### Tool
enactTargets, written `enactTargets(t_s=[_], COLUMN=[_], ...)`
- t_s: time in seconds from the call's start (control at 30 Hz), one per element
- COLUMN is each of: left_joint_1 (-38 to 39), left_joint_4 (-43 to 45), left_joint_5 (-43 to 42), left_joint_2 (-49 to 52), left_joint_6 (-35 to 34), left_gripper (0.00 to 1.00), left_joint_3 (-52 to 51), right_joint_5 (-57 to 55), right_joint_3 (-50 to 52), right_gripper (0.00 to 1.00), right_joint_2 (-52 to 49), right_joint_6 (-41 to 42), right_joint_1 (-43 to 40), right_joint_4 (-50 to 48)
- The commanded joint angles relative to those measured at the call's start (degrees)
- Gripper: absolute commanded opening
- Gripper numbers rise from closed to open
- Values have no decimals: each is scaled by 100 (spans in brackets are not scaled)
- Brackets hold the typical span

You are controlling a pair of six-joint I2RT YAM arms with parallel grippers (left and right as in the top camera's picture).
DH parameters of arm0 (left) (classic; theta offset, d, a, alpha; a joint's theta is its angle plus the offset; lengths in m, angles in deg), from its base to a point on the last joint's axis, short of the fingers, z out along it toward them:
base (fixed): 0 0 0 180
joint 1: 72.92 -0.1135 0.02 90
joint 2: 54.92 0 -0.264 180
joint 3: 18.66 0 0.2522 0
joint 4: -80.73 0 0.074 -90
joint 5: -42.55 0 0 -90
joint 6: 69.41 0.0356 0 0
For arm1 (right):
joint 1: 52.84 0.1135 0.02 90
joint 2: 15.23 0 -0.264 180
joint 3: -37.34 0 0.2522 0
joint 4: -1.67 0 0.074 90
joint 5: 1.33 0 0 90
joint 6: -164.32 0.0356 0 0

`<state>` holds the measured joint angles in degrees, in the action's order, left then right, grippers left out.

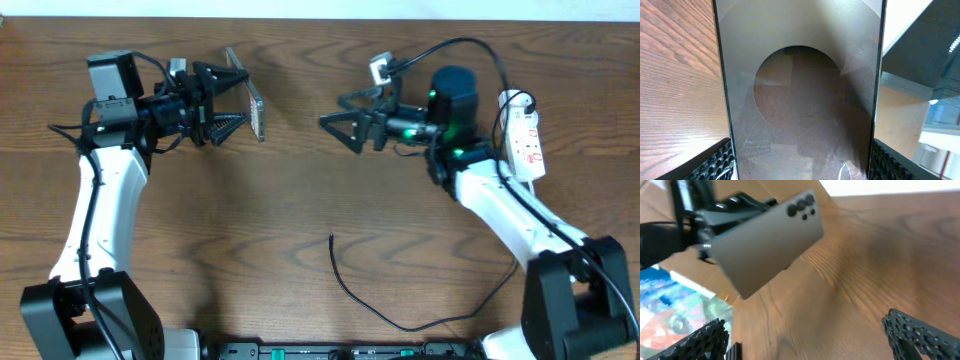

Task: Plug charger to phone and switch on socket
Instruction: 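Move the right gripper toward the phone held by the left gripper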

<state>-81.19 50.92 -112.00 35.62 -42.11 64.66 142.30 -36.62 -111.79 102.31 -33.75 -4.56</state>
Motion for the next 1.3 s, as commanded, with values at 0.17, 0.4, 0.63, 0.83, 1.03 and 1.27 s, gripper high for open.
enactTargets(t_s=[0.17,0.4,0.63,0.83,1.03,1.27], left_joint_1=[256,247,254,262,269,472], left_joint_4=[-282,-763,-1392,-1722,-2000,-1996], left_joint_5=[1054,1910,2612,2997,3410,3724], left_joint_2=[-103,-94,-94,-94,-94,-94], left_joint_6=[313,378,376,372,372,192], left_gripper=[7,7,7,7,7,7], left_joint_3=[149,149,149,149,149,149], right_joint_5=[-719,-719,-721,-721,-1193,-2017], right_joint_3=[-92,-92,-92,-92,-92,-92], right_gripper=[99,99,99,99,99,99], right_joint_2=[-295,-295,-295,-295,-295,-295], right_joint_6=[175,177,179,201,398,1145], right_joint_1=[404,404,516,649,979,1370], right_joint_4=[-42,-42,-44,-39,-35,-4])
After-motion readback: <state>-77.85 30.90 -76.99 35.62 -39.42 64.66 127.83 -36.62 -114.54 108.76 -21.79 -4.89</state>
